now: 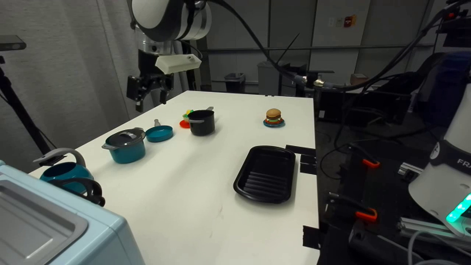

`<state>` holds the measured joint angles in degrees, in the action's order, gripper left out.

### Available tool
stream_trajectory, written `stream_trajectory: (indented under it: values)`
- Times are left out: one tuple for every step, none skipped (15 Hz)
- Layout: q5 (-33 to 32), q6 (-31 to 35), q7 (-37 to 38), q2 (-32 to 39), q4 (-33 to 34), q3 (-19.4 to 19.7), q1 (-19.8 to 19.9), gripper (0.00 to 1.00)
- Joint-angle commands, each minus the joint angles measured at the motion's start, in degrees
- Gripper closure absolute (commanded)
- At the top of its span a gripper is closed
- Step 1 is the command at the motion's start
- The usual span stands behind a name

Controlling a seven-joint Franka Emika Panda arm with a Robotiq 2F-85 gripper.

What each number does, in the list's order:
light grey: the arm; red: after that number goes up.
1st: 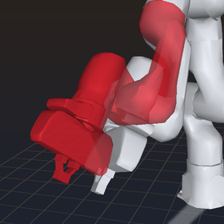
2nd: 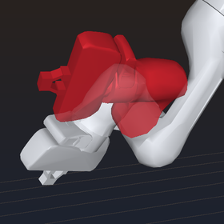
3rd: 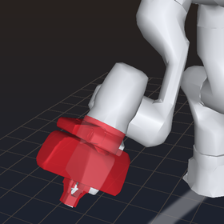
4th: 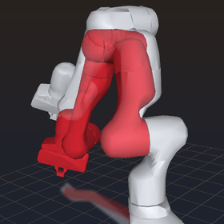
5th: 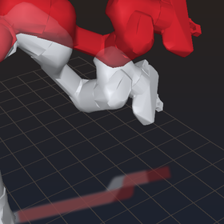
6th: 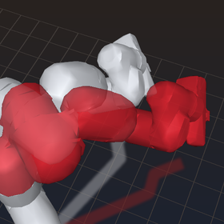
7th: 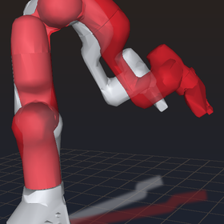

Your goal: Take lid from the blue pot and put it on the table

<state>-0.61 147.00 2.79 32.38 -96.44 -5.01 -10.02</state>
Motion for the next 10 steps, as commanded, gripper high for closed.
stream_trajectory:
  values:
    - [-1.72,0.87,1.47,2.49,2.03,1.12,-1.32,0.0]
    - [-2.07,1.09,1.74,3.36,2.56,1.37,-1.66,0.0]
    - [-2.27,1.38,1.99,4.11,2.98,1.54,-1.99,0.0]
    - [-2.34,1.84,2.06,4.96,3.44,1.52,-2.23,0.0]
    - [-2.45,2.14,2.02,5.81,4.17,1.56,-2.46,0.0]
    - [-2.16,0.8,1.03,6.36,6.34,1.43,-1.76,0.0]
    - [-2.21,0.98,1.02,7.27,7.47,1.49,-1.88,0.0]
    - [-2.13,1.24,0.71,8.38,9.15,1.41,-1.79,0.0]
    - [-2.51,2.18,1.48,9.42,9.92,1.81,-2.52,0.0]
    - [-2.51,2.29,1.64,10.56,11.46,1.89,-2.66,0.0]
